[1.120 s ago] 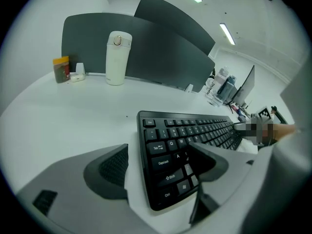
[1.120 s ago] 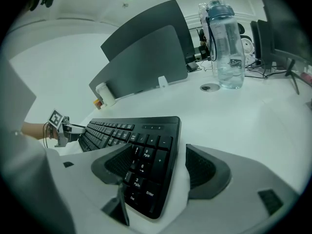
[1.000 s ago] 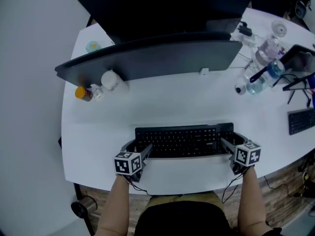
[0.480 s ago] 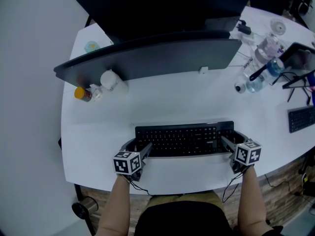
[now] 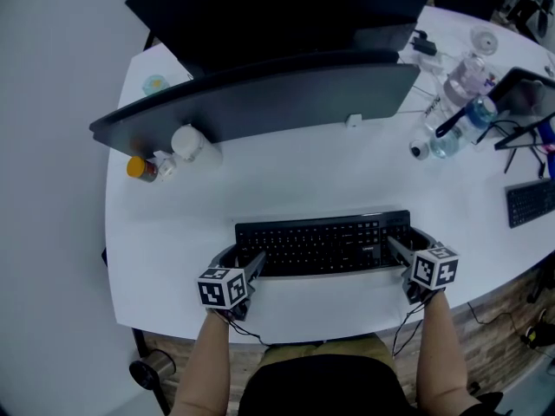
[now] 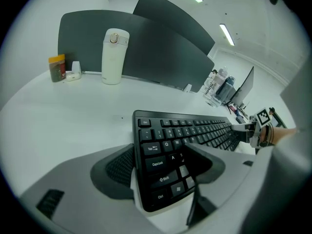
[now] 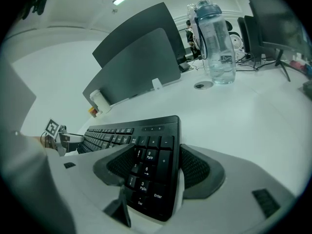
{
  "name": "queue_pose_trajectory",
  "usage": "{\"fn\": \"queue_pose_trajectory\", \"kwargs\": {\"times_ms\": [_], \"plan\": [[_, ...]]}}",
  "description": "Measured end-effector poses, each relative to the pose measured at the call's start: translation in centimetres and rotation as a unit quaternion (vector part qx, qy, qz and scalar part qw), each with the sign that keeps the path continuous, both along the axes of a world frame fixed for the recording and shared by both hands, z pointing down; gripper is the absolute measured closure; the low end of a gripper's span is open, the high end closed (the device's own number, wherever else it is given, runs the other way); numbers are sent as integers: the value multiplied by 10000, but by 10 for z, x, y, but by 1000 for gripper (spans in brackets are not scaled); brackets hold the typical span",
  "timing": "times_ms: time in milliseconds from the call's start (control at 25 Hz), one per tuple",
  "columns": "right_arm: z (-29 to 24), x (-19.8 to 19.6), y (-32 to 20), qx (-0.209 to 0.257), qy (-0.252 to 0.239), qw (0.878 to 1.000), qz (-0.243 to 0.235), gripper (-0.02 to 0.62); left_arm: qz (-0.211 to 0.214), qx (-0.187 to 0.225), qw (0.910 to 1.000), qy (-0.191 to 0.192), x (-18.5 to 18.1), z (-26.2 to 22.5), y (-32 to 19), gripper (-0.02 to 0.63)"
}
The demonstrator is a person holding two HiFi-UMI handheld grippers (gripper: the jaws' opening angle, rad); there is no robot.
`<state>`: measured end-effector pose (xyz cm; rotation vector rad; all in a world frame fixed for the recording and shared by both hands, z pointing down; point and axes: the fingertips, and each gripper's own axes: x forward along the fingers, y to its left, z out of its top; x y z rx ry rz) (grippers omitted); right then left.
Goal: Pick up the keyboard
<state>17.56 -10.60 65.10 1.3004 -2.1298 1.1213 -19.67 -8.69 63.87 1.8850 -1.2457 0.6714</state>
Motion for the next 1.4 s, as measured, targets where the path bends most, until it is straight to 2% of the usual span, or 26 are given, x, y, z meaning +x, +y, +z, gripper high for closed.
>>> {"fn": "queue_pose_trajectory", "kwargs": {"times_ms": [360, 760, 1040, 1400], "plan": [[-3, -1, 6, -11, -33, 9999, 169, 288, 64, -161, 9998, -24, -1, 0, 5, 287], [-25, 0, 1, 176, -101, 9996, 205, 288, 129, -54, 9999, -28, -2, -20, 0, 290], [-52, -3, -3, 475, -155, 9986, 178, 288, 196, 114, 9997, -136, -4, -47, -5, 290], [-103, -3, -21, 1080, -208, 9938, 151, 288, 167, 584, 9979, -212, -5, -92, -19, 293]]}}
